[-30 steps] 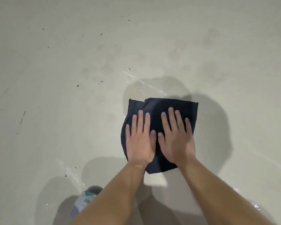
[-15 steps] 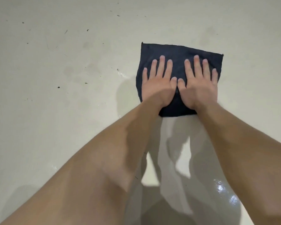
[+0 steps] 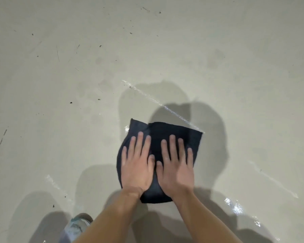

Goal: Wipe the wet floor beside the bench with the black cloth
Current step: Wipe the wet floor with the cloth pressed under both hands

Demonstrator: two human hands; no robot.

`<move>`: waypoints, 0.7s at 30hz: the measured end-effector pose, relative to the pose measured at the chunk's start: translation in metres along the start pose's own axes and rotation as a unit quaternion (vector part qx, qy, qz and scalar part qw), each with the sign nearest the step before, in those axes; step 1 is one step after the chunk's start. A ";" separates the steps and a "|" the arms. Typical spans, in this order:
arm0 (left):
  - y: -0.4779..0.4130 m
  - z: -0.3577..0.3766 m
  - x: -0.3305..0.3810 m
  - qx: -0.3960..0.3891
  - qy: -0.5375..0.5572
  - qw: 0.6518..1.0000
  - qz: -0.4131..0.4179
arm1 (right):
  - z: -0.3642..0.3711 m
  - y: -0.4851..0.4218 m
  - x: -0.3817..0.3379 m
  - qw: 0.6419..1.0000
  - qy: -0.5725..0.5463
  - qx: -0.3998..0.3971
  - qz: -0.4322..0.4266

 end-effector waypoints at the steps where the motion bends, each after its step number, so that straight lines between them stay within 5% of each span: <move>1: -0.009 -0.003 -0.007 0.003 0.001 1.000 -0.017 | 0.000 -0.012 -0.008 0.999 0.016 -0.014 -0.029; 12: -0.171 -0.049 -0.028 0.062 -0.012 0.998 0.029 | -0.036 -0.169 -0.034 0.999 0.031 0.008 -0.031; 17: -0.096 -0.041 -0.018 0.119 0.007 0.992 0.045 | -0.020 -0.090 -0.031 0.998 0.005 0.052 -0.025; 21: -0.002 -0.027 -0.013 0.072 -0.029 0.994 0.078 | -0.011 0.004 -0.026 1.000 -0.021 0.011 -0.001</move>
Point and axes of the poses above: each hand's wrist, its own y-axis away from the middle knuckle, its own z-axis out of the palm, x = y × z, the point moved 2 cm from there along -y, towards the middle knuckle, and after that the axes turned 10 degrees about -y, right-handed, at the moved point
